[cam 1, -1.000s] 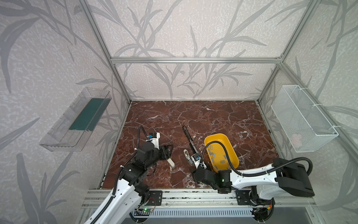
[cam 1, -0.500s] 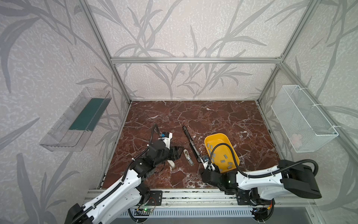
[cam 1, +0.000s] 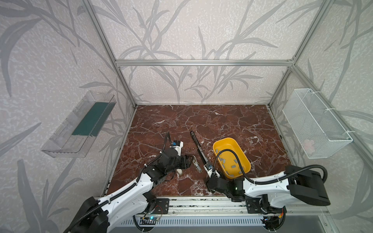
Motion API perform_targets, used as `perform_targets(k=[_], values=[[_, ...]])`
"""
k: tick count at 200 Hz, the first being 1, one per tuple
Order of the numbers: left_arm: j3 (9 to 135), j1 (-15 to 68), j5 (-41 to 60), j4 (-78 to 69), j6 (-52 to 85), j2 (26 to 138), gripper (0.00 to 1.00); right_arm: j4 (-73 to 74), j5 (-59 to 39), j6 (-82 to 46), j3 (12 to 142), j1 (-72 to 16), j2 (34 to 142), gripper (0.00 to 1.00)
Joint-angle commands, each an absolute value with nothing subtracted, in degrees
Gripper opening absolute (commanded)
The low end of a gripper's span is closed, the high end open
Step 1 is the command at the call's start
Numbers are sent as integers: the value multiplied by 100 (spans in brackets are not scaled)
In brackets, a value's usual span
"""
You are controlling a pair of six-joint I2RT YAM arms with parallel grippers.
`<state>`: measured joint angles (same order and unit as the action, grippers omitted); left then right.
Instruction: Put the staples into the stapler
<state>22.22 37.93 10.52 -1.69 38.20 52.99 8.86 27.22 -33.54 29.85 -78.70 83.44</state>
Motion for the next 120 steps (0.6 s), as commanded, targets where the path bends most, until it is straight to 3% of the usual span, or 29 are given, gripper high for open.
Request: perform_targets(k=[1,120], values=[[2164,3815,1024,-470,3846,5383,58,1260,2610,-3236,3270,-7902,8722,68],[2119,3822,879,-470,3764,5485,57,1462,2791,-3474,3751,-7612,10145,68]])
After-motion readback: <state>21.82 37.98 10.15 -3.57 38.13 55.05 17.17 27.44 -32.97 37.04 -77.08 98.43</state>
